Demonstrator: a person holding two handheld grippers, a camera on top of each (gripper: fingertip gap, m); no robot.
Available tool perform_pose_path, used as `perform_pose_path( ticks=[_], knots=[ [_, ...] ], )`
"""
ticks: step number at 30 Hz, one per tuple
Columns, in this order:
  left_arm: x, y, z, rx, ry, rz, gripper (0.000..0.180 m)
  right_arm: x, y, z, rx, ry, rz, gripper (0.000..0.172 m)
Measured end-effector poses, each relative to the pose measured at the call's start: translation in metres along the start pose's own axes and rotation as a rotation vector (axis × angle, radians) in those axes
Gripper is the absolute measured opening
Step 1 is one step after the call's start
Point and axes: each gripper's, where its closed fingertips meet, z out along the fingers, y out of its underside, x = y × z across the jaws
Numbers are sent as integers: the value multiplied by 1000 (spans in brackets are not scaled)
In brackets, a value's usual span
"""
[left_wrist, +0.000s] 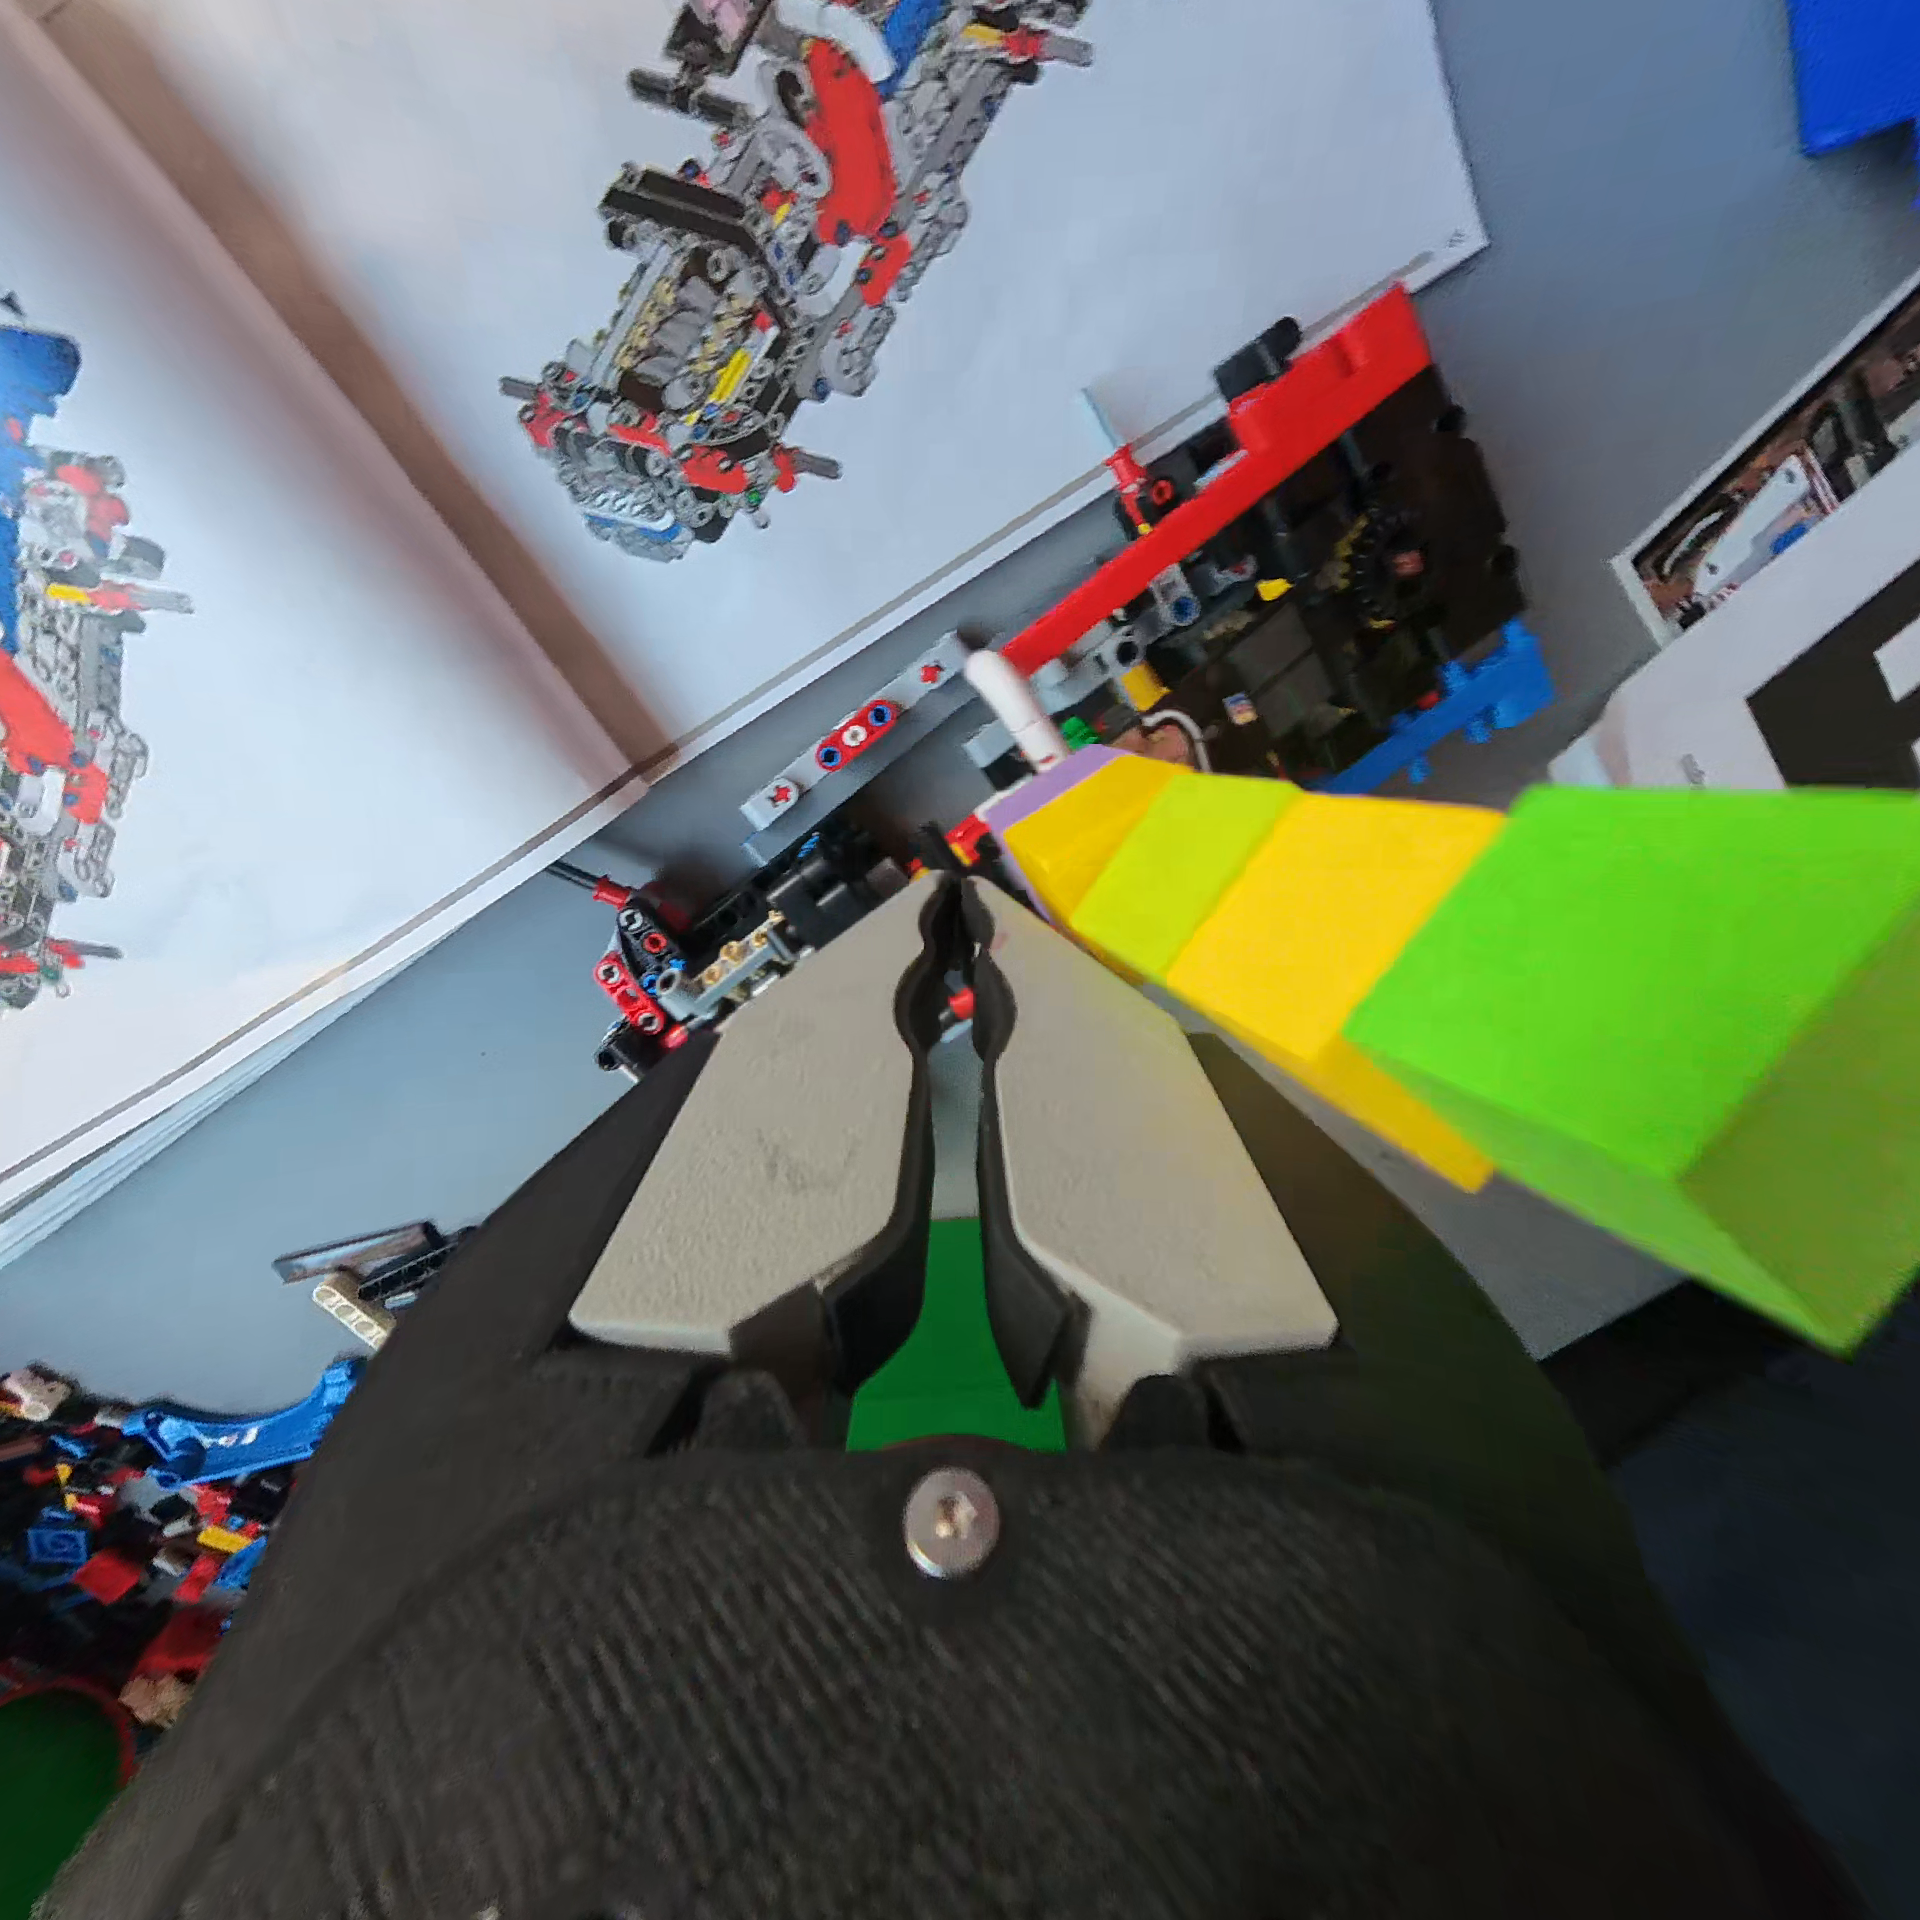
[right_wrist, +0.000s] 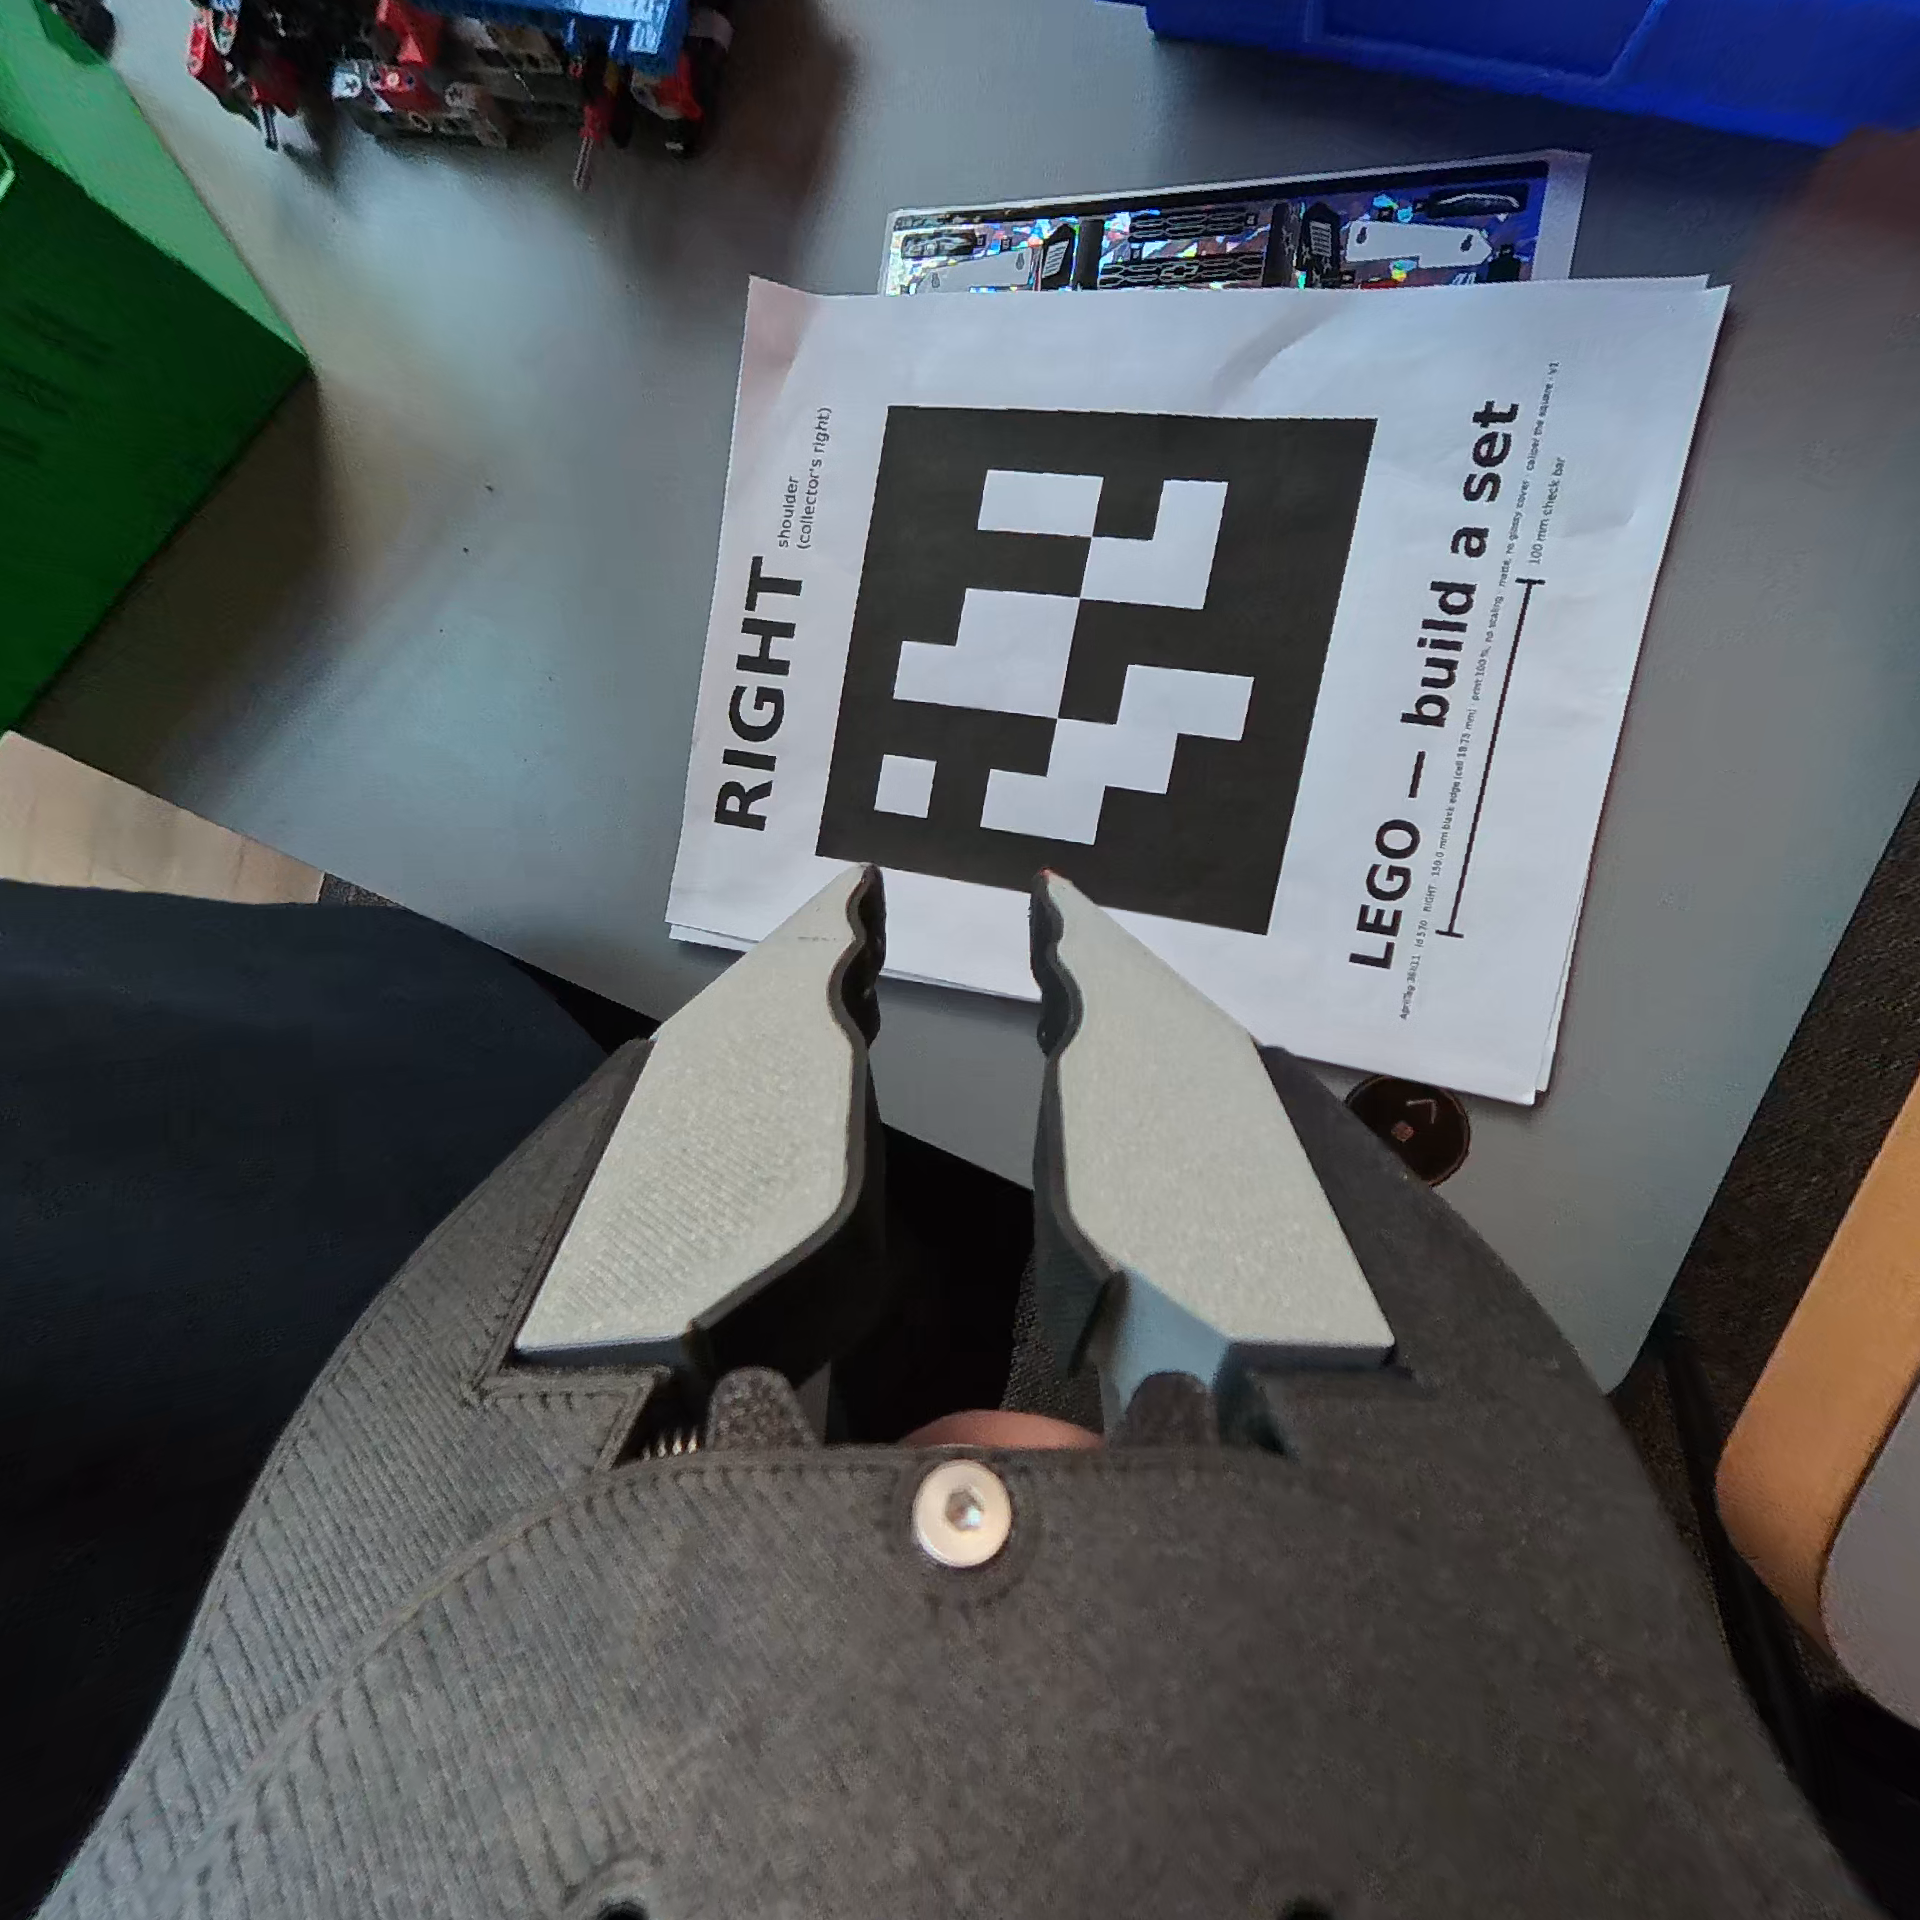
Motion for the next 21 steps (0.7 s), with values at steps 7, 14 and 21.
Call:
perform_pose_path(
  ticks=[7, 14, 21],
  knots=[
    [43, 1, -4, 36, 20, 220, 0, 21, -15, 17, -35, 3, -71, 26],
    [56, 18, -31, 72, 10, 214, 0, 79, -25, 25, -83, 71, -79, 29],
    [116, 69, -43, 94, 126, 182, 0, 90, -28, 30, -72, 35, -47, 30]
  ],
)
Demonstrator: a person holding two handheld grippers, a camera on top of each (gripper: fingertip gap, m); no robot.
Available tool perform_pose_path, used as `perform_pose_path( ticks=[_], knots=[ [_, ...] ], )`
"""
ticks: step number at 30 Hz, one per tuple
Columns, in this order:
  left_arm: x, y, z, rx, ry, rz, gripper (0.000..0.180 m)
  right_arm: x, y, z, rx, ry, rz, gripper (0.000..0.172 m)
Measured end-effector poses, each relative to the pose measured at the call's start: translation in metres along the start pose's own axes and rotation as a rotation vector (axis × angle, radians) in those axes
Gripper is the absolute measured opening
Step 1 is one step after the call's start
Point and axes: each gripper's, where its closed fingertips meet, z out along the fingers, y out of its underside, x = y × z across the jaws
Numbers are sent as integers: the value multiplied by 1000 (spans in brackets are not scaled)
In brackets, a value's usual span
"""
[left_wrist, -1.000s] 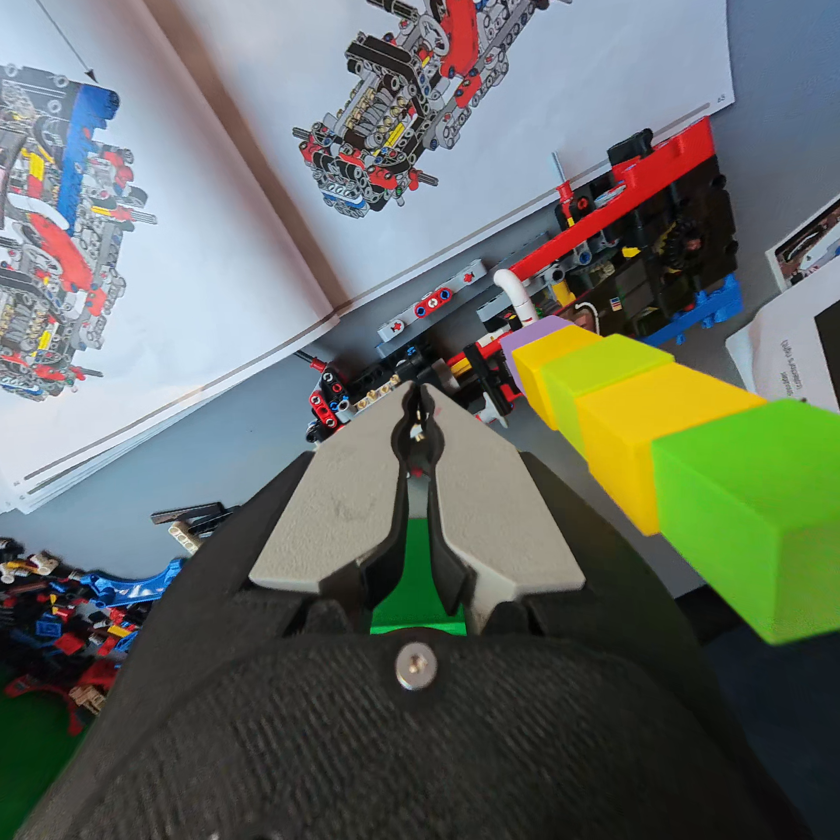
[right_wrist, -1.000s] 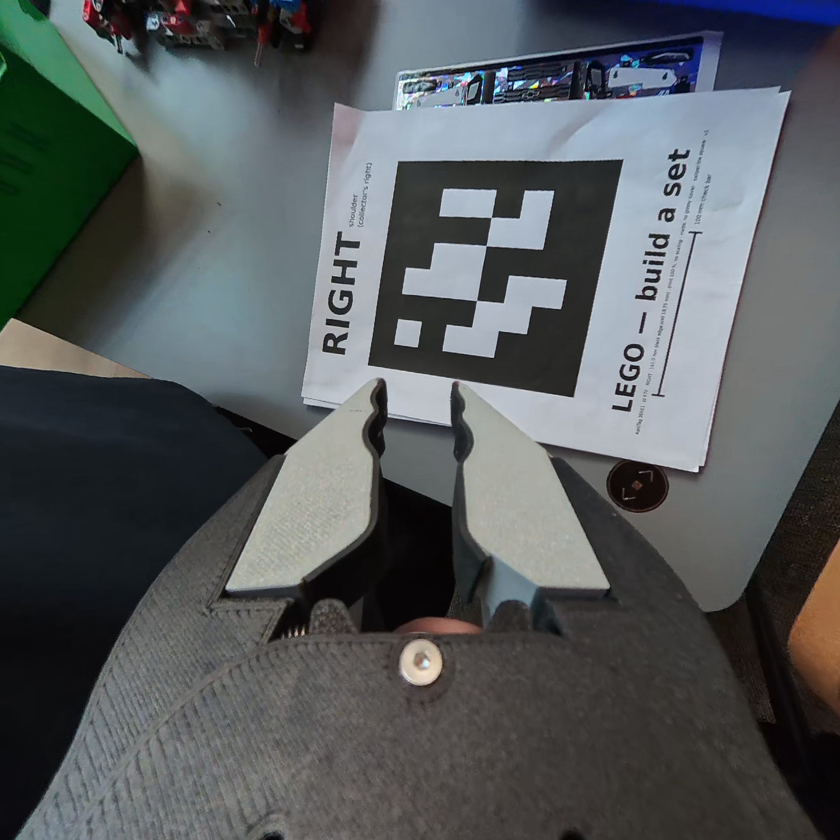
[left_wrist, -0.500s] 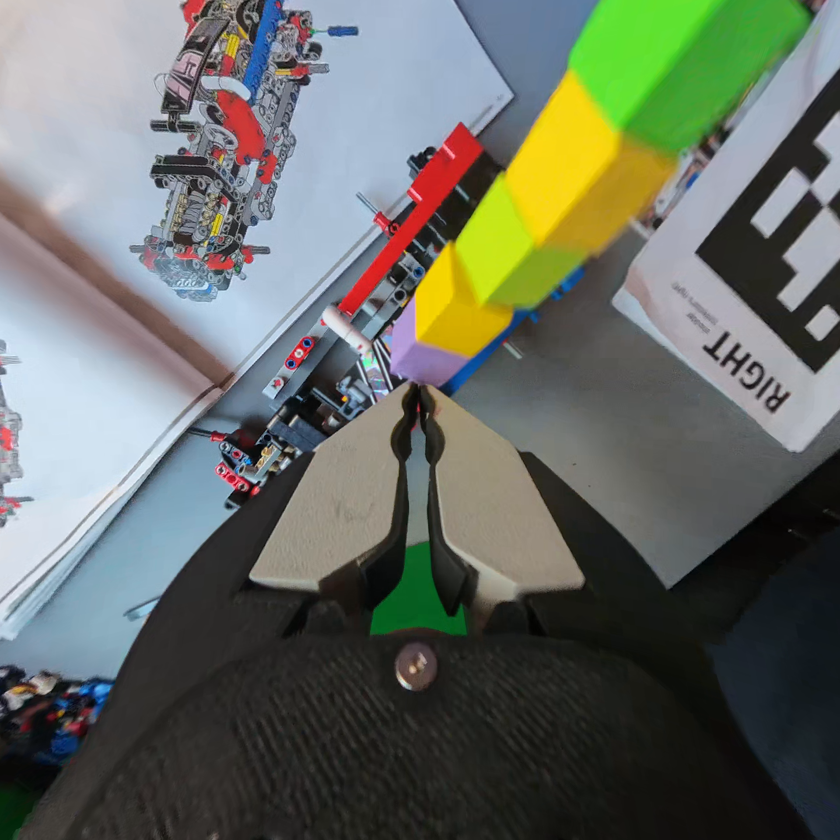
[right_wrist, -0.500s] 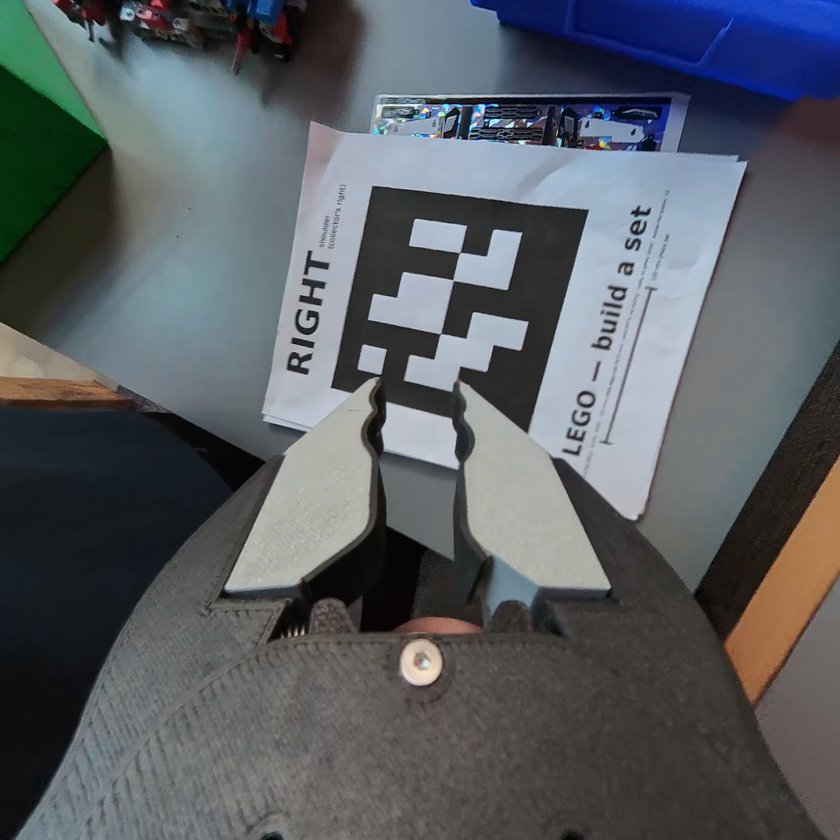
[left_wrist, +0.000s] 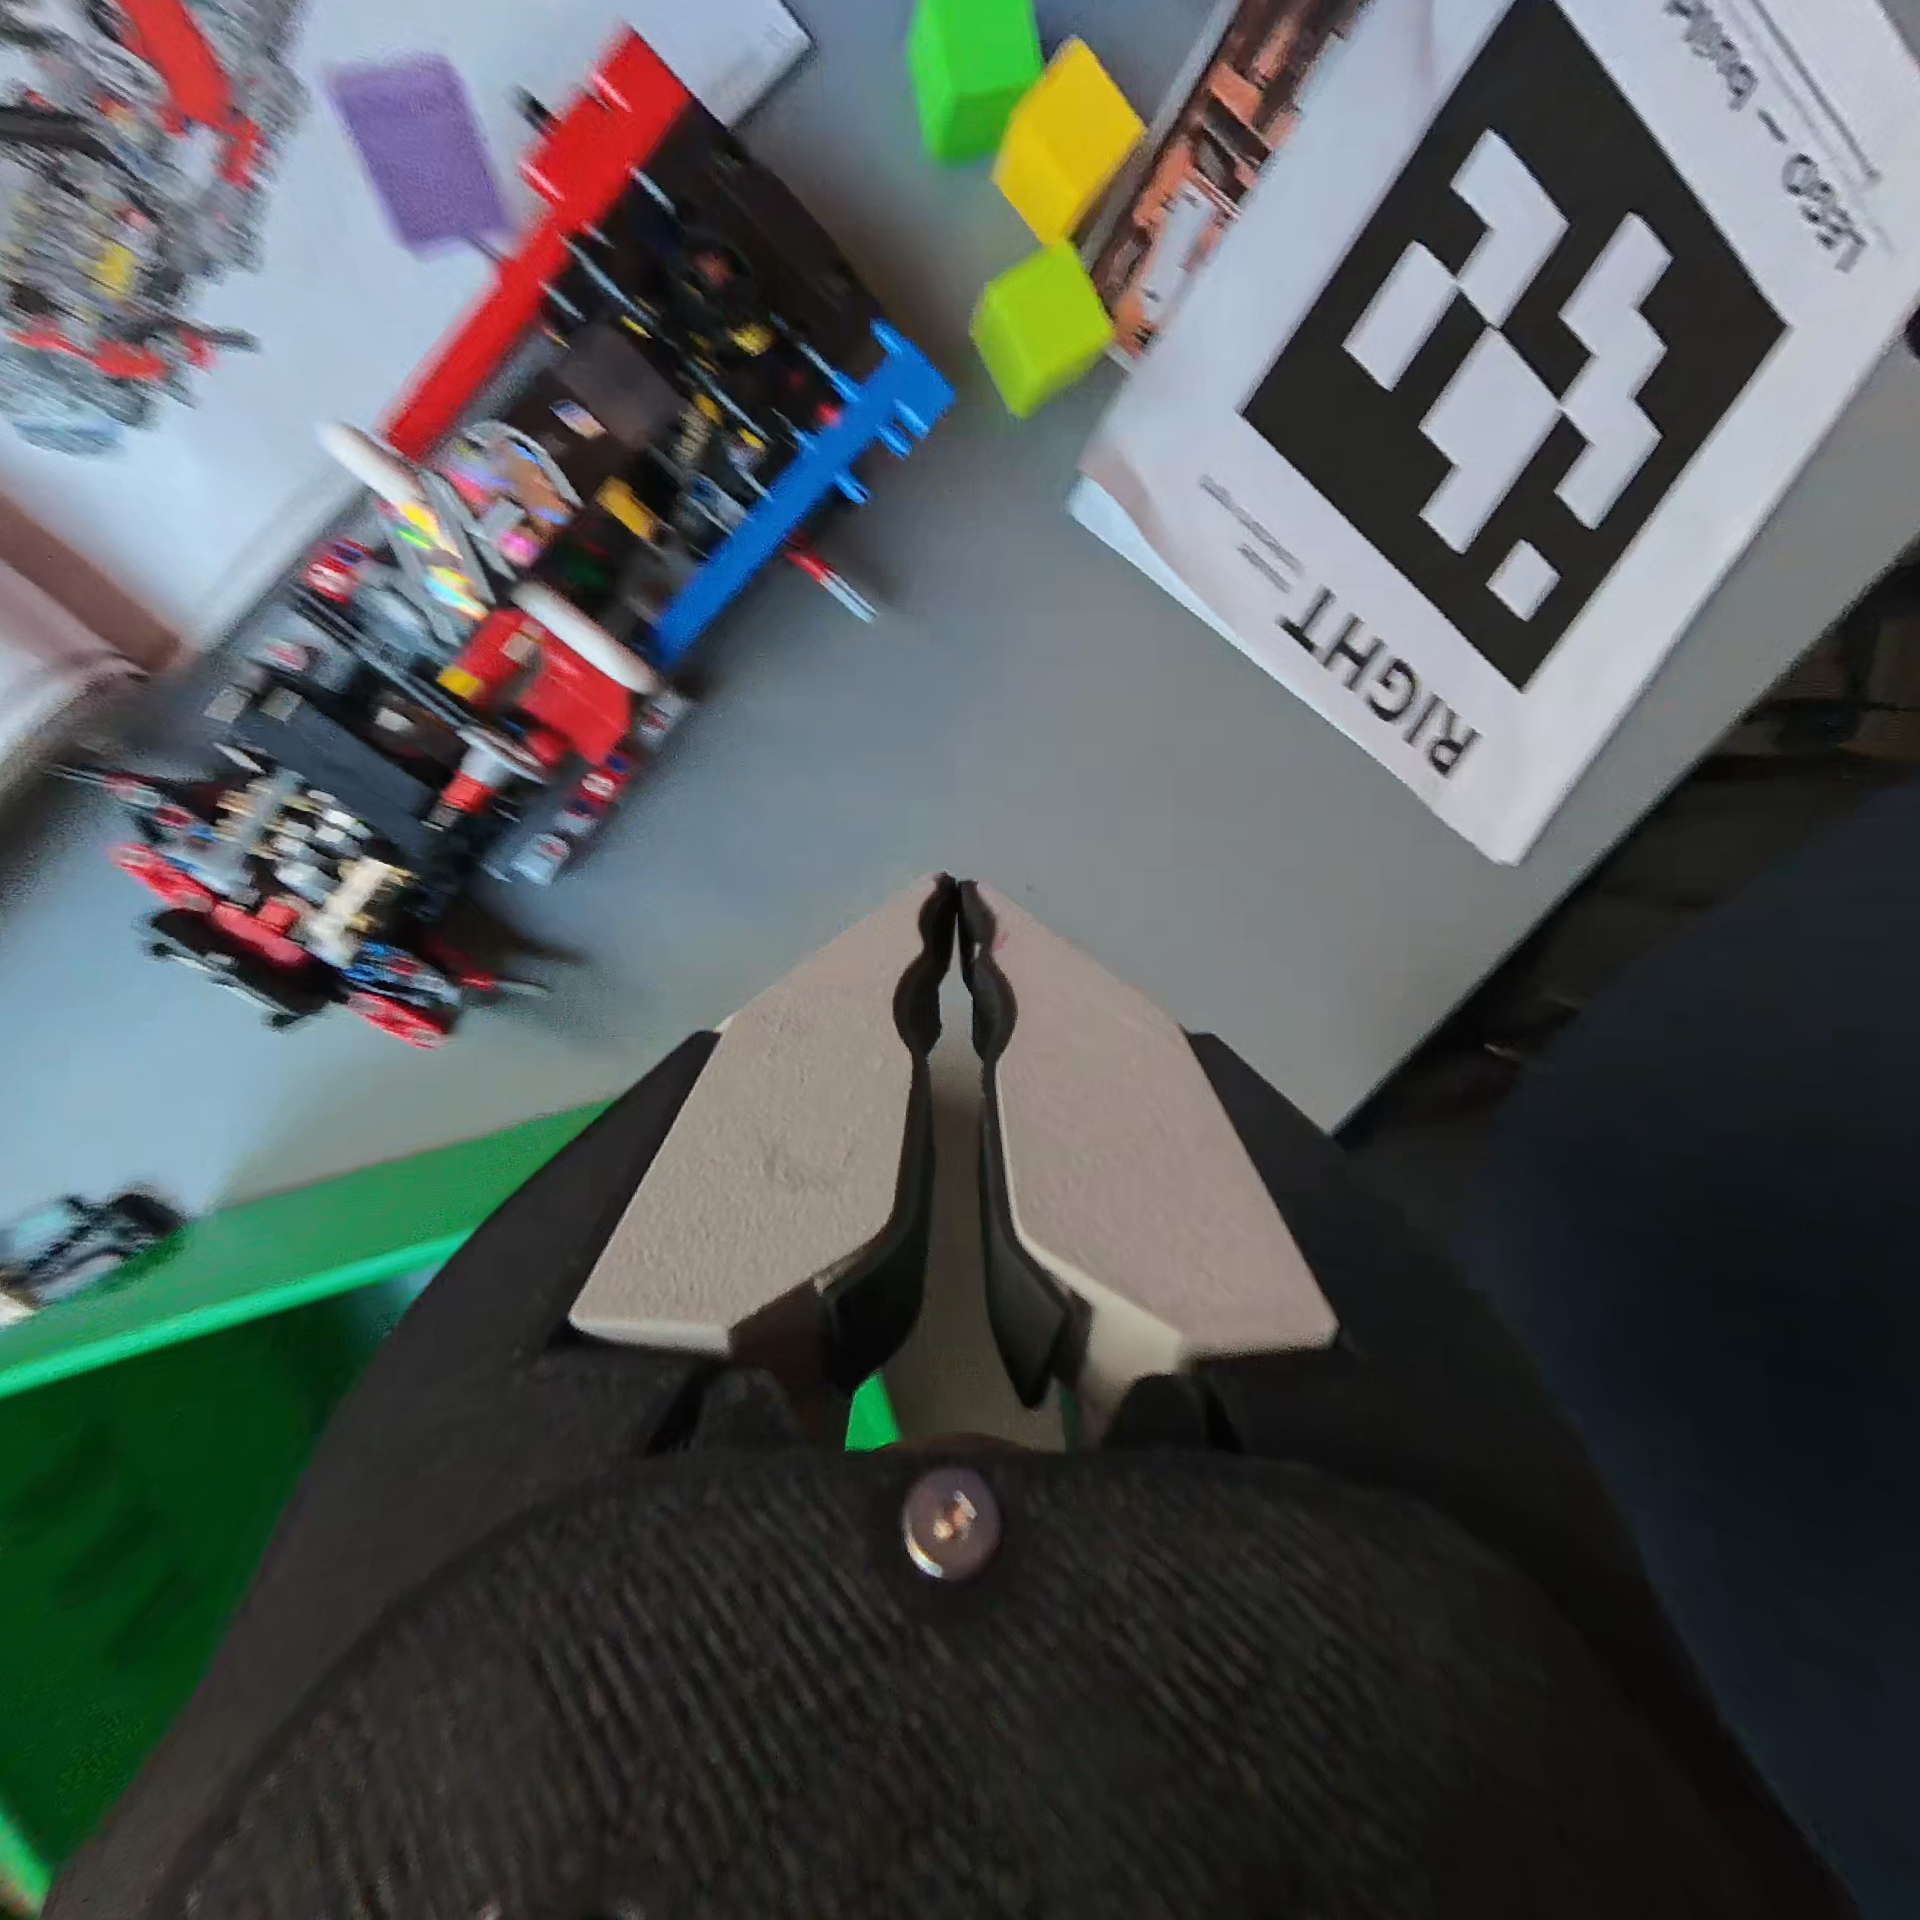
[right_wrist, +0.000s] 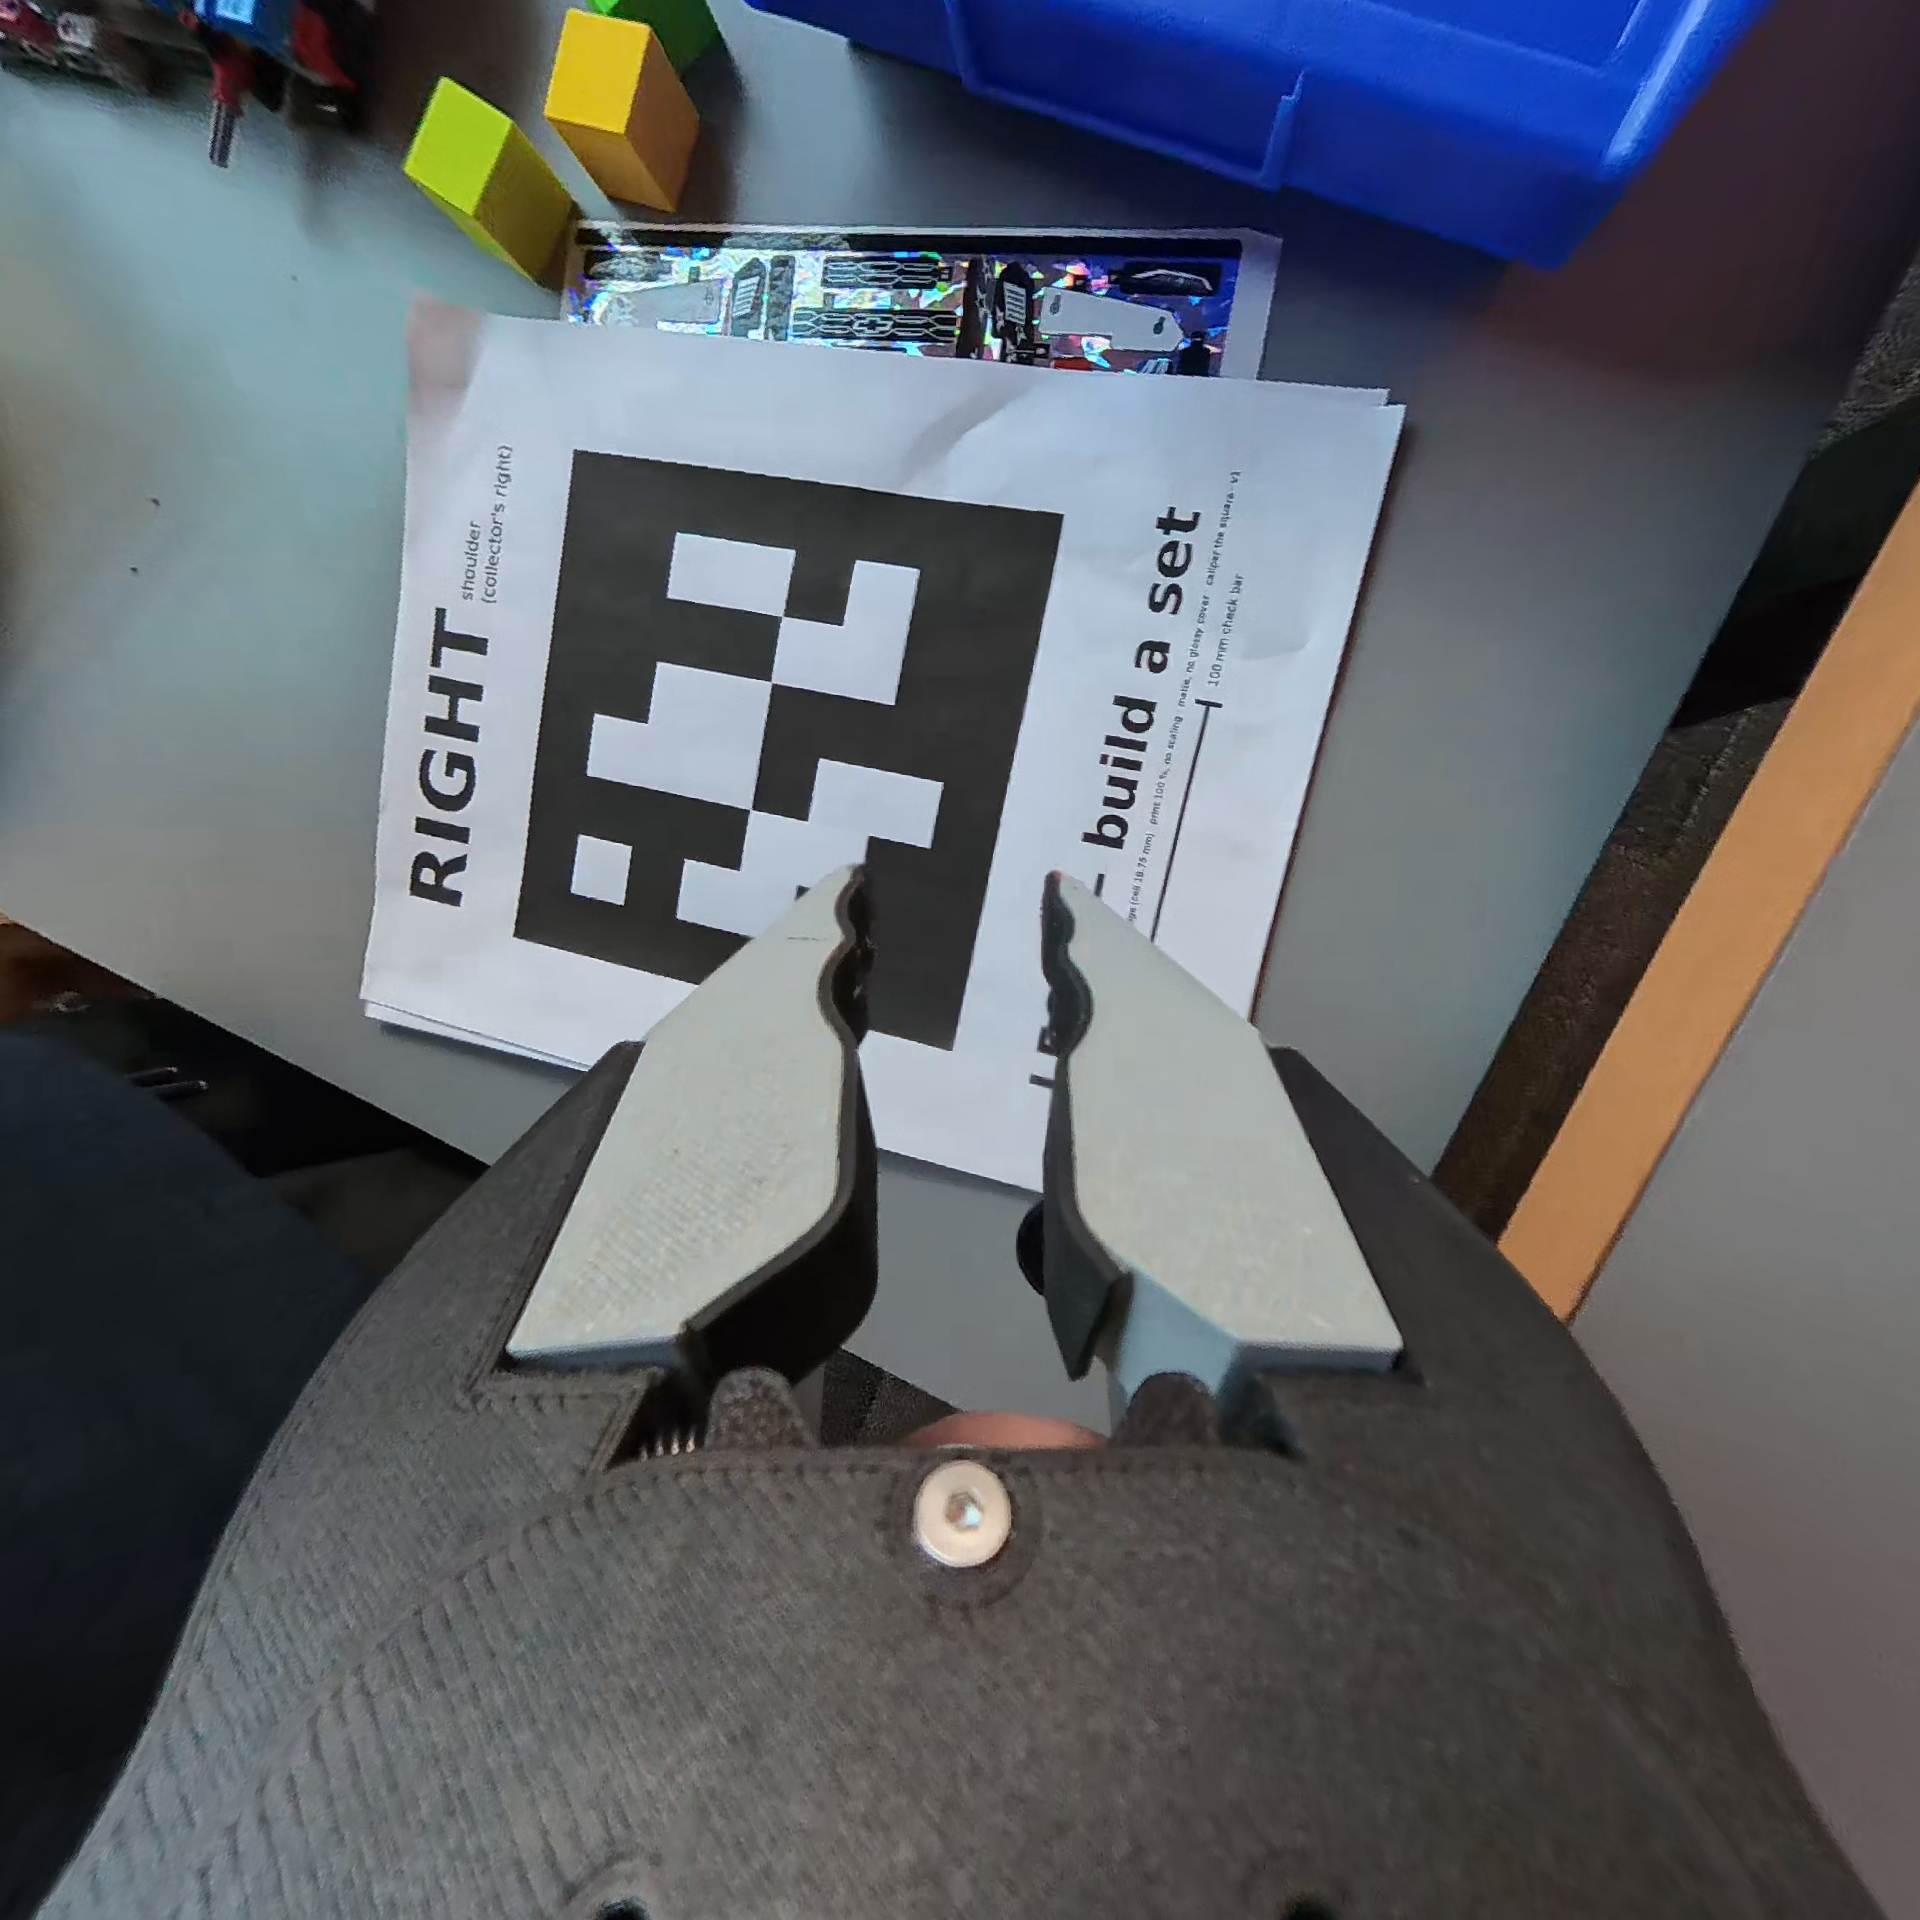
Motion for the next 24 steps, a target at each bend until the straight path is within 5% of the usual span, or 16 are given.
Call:
perform_pose_path(
  ticks=[9, 19, 24],
  knots=[
    [96, 71, 22, -55, 137, -127, 0, -59, -19, 2, 203, -172, -184, 23],
    [152, 116, 16, -17, 40, -144, 0, -90, -65, 12, 340, -181, -513, 23],
    [157, 140, 12, 4, -10, -80, 0, -102, -105, -8, 484, -51, -624, 23]
  ],
)
